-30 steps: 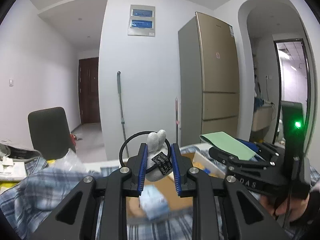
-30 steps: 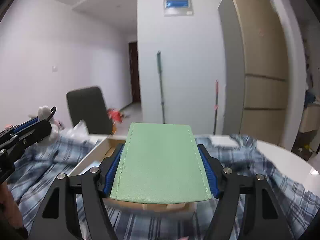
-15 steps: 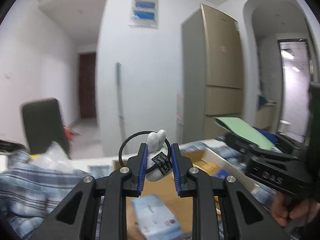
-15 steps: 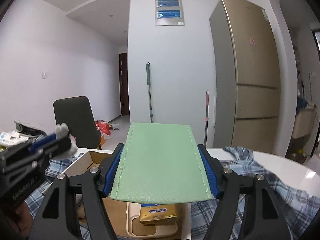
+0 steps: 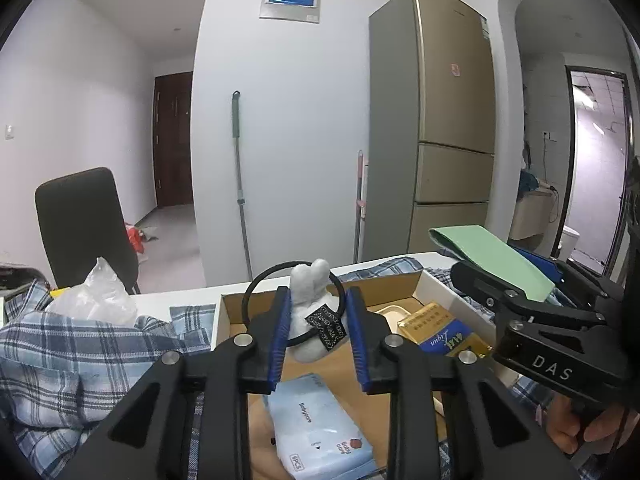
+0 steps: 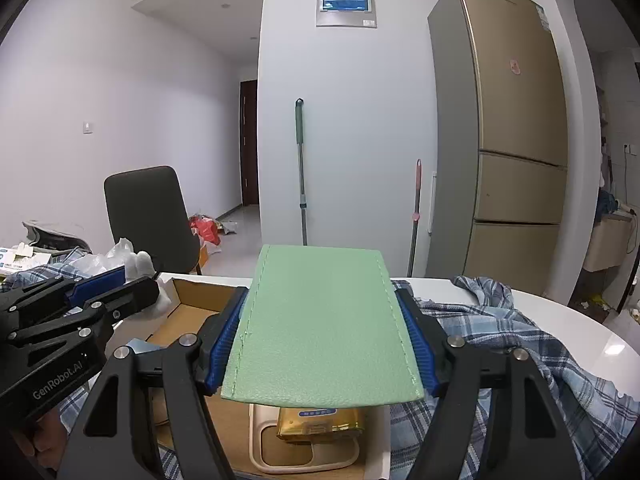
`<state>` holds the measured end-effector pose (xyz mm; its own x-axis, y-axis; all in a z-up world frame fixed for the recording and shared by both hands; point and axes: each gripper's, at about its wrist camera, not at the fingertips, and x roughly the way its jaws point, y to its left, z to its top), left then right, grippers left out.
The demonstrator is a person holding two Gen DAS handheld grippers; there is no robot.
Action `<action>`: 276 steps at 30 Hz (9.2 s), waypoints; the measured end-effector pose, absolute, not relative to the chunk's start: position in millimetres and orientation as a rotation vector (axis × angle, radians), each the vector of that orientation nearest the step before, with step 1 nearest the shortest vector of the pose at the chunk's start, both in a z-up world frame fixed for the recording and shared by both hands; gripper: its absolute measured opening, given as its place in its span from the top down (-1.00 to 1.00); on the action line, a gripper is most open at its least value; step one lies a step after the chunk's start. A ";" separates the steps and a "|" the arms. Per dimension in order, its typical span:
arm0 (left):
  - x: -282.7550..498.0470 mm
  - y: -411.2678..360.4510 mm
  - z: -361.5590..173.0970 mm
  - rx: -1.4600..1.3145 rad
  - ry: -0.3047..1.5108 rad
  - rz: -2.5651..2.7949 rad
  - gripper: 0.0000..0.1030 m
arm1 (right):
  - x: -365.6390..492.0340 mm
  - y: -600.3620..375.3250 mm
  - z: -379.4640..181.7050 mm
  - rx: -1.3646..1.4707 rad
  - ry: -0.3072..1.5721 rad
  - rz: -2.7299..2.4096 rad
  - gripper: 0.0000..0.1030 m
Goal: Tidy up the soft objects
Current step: 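Lower the plush toy into the box with the left gripper while the right lowers the green pad, then open both grippers and withdraw them from the box, then grasp the black cord with pink tag with the right gripper, then grasp the white coiled cable with the left gripper while the right holds the black cord, then lift the white cable and black cord with both grippers toward the box, then lower the white cable into the box with the left gripper while the right lowers the black cord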
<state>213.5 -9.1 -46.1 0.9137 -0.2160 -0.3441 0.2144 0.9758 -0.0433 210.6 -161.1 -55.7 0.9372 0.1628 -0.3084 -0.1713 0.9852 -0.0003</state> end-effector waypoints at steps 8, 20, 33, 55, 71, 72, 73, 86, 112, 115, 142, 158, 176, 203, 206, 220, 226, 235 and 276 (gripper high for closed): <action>201.2 -6.3 -45.5 0.004 0.294 -0.144 -0.79 | 208.6 -164.0 -55.3 -0.023 0.302 0.162 -0.69; 199.0 1.7 -45.3 -0.019 0.289 -0.132 -0.79 | 209.7 -162.6 -54.9 -0.022 0.301 0.155 -0.69; 170.2 9.2 -6.3 -0.045 0.248 -0.091 -0.79 | 190.5 -172.5 -31.3 -0.017 0.279 0.184 -0.69; -17.1 -18.9 41.1 -0.001 0.085 -0.223 -1.00 | 29.9 -210.0 23.8 0.056 0.148 0.294 -0.85; -16.9 -14.8 -5.4 -0.022 0.148 -0.160 -1.00 | 29.2 -210.1 -23.5 0.037 0.242 0.275 -0.90; -18.2 -17.2 -5.6 -0.010 0.144 -0.162 -1.00 | 30.5 -206.7 -24.5 0.021 0.251 0.276 -0.90; -17.8 -18.8 -6.0 -0.003 0.143 -0.162 -1.00 | 31.7 -204.2 -25.8 0.009 0.258 0.279 -0.90; 11.0 -10.9 -13.0 -0.032 0.274 -0.108 -1.00 | 49.7 -202.3 -33.8 0.014 0.355 0.289 -0.91; 45.3 -3.0 -33.5 -0.086 0.467 -0.086 -1.00 | 124.1 -150.8 -113.9 -0.223 0.893 0.268 0.40; 42.1 -8.1 -31.7 -0.063 0.451 -0.093 -1.00 | 117.2 -150.5 -106.5 -0.227 0.841 0.266 0.47; 99.3 -0.4 -54.9 -0.163 0.954 -0.318 0.05 | 83.5 -182.6 -61.7 -0.056 0.571 0.267 0.47; 120.5 -51.7 -89.6 -0.225 1.241 -0.231 0.20 | 87.8 -179.7 -64.9 -0.068 0.600 0.264 0.46; 117.8 -76.3 -59.9 -0.034 1.067 -0.224 0.62 | 89.7 -205.5 -59.4 0.091 0.604 0.291 0.45; 150.2 -111.4 -82.6 0.402 1.338 -0.202 0.55 | 118.5 -227.1 -77.5 0.260 0.834 0.365 0.44; 155.5 -108.1 -92.7 0.364 1.378 -0.194 0.45 | 117.6 -227.0 -77.3 0.275 0.837 0.389 0.44; 152.9 -75.0 -78.9 0.165 1.283 -0.205 0.61 | 110.5 -224.4 -78.1 0.272 0.829 0.404 0.44; 111.2 -68.5 -18.2 0.168 0.856 -0.242 0.61 | 102.2 -224.0 -68.7 0.242 0.760 0.384 0.44; 80.6 -48.3 -7.9 0.084 0.509 -0.220 0.61 | 77.6 -218.1 -42.9 0.156 0.535 0.324 0.44; 212.6 14.7 -40.5 -0.057 0.286 -0.150 0.61 | 210.3 -135.8 -51.1 -0.034 0.235 0.271 0.52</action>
